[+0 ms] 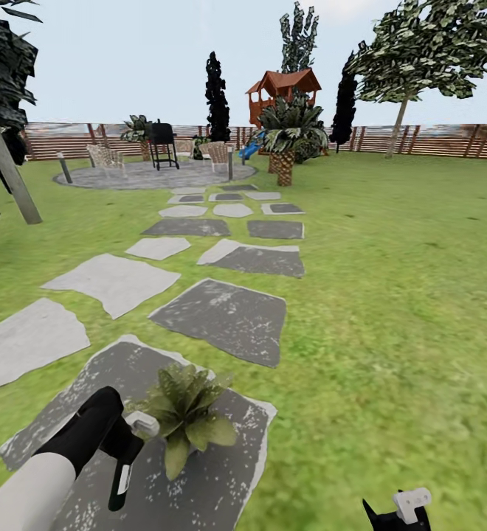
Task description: Pick up the pesticide atomizer in the garden and spray insectifuge to fully cover both potted plants in the garden.
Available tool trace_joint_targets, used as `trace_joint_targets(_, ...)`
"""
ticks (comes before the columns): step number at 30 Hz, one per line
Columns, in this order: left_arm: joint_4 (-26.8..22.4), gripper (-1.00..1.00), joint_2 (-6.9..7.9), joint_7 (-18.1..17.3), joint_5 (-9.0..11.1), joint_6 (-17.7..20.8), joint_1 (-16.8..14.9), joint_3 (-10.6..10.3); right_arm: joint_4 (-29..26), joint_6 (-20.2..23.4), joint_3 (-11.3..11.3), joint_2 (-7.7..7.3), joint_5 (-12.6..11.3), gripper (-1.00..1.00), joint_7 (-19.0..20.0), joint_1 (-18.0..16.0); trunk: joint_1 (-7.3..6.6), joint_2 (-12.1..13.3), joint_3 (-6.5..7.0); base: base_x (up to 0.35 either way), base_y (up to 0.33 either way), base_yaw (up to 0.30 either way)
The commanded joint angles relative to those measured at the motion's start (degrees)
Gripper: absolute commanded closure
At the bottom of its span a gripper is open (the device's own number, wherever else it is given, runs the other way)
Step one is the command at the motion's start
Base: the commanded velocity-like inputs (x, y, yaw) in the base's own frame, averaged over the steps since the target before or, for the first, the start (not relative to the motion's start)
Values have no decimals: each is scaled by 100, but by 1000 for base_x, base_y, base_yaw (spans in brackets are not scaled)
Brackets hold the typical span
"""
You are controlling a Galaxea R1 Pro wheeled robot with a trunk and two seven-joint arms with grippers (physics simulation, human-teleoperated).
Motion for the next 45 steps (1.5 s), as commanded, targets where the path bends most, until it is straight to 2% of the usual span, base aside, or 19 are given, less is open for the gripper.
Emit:
trace_joint_targets(1,-10,100,8,-61,-56,18,-4,-17,4,-13,30,-2,-67,-100,34,-3,0,-2,-6,-3,-205,0)
trace_joint_targets(11,-26,100,16,-61,-66,25,-4,-14,-3,-13,36,7,-70,-100,34,-3,0,-2,-6,-207,-192,186)
trace_joint_targets(20,-3,100,2,-61,-57,21,-1,-3,2,-12,36,7,-70,-100,34,-3,0,-2,-6,20,-269,278)
trace_joint_targets(23,-25,100,9,-61,-57,15,190,0,2,-13,36,7,-70,-100,34,-3,0,-2,-6,100,-167,193)
trace_joint_targets(25,-40,100,9,-57,-57,-142,365,1,2,-13,36,9,-68,-100,34,-3,0,-2,-6,13,-18,22)
trace_joint_targets(26,18,100,-16,-13,10,-537,428,1,-2,-13,36,13,-70,-100,34,-3,0,-2,-6,3,-4,5)
trace_joint_targets(27,73,100,-47,53,185,-700,471,1,-2,-13,36,19,-69,-100,34,-3,0,-2,-6,1,-2,2)
trace_joint_targets(29,102,100,-70,241,386,-828,531,1,1,-12,36,25,-70,-100,32,-3,0,-2,-6,0,0,1)
trace_joint_targets(30,111,100,-78,463,521,-908,562,1,-2,-12,36,34,-72,-100,29,-3,0,-2,-6,0,0,0)
trace_joint_targets(31,128,100,-91,863,727,-980,594,-7,-3,-3,31,44,-78,-100,26,-3,0,-2,-6,0,0,0)
trace_joint_targets(32,134,100,-127,1062,842,-1001,602,-3,-9,1,27,47,-83,-100,26,-3,0,-2,-6,0,0,0)
trace_joint_targets(35,133,100,-206,1449,1079,-1103,609,-12,-48,7,-3,51,-89,-100,25,-3,0,-2,-6,0,0,0)
trace_joint_targets(36,116,100,-259,1780,1149,-1167,610,-15,-145,14,-19,21,-101,-100,21,-3,0,-2,-6,0,0,0)
trace_joint_targets(38,133,100,-408,2153,1193,-1205,610,-9,-631,47,-70,-32,-110,-100,18,-7,0,-2,-6,0,0,0)
trace_joint_targets(39,136,100,-507,2290,1207,-1220,610,-12,-1070,192,-220,-57,-128,-100,12,-10,0,-2,-6,0,0,0)
trace_joint_targets(40,138,100,-548,2339,1214,-1225,610,-14,-1276,414,-427,-69,-131,-100,16,-11,22,-42,-24,0,0,0)
trace_joint_targets(41,144,100,-575,2368,1221,-1231,610,-6,-1399,718,-774,-71,-126,-100,21,-12,44,-83,-41,0,0,0)
trace_joint_targets(42,146,100,-578,2375,1222,-1235,615,-3,-1433,833,-947,-74,-122,-100,30,-12,66,-123,-59,0,0,0)
trace_joint_targets(45,140,100,-557,2382,1314,-1301,658,2,-1327,917,-1094,-85,-109,-100,40,-5,74,-127,-126,0,0,0)
